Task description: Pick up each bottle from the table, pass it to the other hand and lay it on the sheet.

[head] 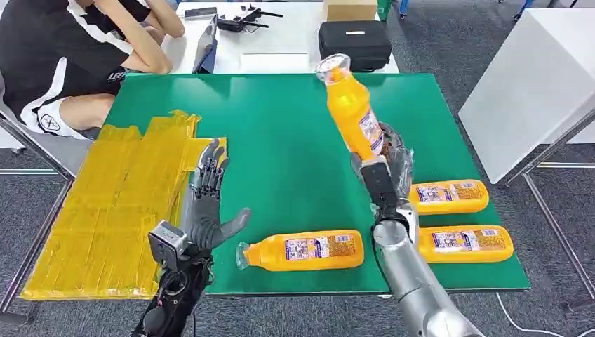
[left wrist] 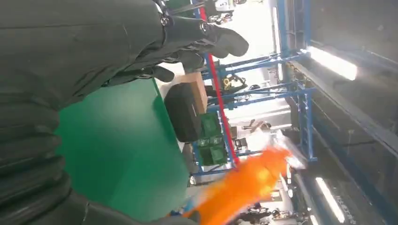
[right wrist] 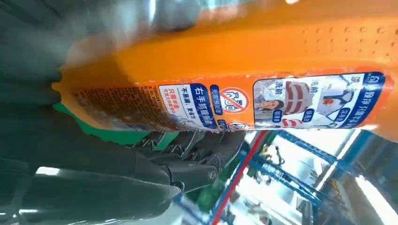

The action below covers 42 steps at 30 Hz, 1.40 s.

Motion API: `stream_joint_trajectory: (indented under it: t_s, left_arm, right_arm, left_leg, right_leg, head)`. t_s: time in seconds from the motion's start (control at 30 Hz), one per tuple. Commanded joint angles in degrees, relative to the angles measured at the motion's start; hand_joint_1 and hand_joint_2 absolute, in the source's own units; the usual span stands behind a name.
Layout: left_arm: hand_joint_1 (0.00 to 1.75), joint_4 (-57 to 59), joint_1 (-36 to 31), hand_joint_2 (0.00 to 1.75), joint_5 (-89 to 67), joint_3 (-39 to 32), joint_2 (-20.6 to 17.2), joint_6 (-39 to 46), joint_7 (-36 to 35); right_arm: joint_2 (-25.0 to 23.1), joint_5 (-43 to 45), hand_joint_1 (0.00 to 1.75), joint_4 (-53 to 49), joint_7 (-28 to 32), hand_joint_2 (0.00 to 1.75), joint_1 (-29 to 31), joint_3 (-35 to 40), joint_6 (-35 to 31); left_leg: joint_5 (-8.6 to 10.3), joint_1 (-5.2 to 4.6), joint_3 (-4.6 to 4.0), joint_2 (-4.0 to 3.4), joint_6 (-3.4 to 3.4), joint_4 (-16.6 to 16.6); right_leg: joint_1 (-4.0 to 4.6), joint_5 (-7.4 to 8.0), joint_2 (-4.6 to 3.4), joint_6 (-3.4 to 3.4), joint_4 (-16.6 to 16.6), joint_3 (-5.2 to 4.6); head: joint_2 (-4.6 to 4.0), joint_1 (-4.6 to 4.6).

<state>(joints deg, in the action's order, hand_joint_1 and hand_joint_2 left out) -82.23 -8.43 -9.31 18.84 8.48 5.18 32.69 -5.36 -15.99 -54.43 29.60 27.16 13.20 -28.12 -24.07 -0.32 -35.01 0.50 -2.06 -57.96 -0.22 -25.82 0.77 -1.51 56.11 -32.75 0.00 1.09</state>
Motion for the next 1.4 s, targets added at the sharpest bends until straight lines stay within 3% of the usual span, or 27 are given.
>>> stream_joint_trajectory:
  t_s: [0.03,1.4]
  left_arm:
    - [0.00,4.7,-8.5,1.75,3.5,1.1,-2.8,-6.9,-10.2]
    - [0.00,7.8,-11.2,1.75,5.6,3.6,-2.0,-7.0,-9.6]
  right_arm:
    - [-5.2,7.2,1.75,-6.5,3.3,1.75,-4.9,10.8,14.5]
    - [-2.5,6.5,1.75,-1.3,3.5,1.75,-4.4,24.4,21.0]
  left_leg:
    - [0.00,0.07,0.03,-0.09,0.12,0.0]
    - [0.02,0.06,0.09,0.02,0.19,0.0]
  right_leg:
    - [0.06,0.01,-0.10,0.05,0.0,0.02]
    - [0.04,-0.04,0.01,0.04,0.0,0.10]
  head:
    - [0.00,0.00]
    - [0.00,0.00]
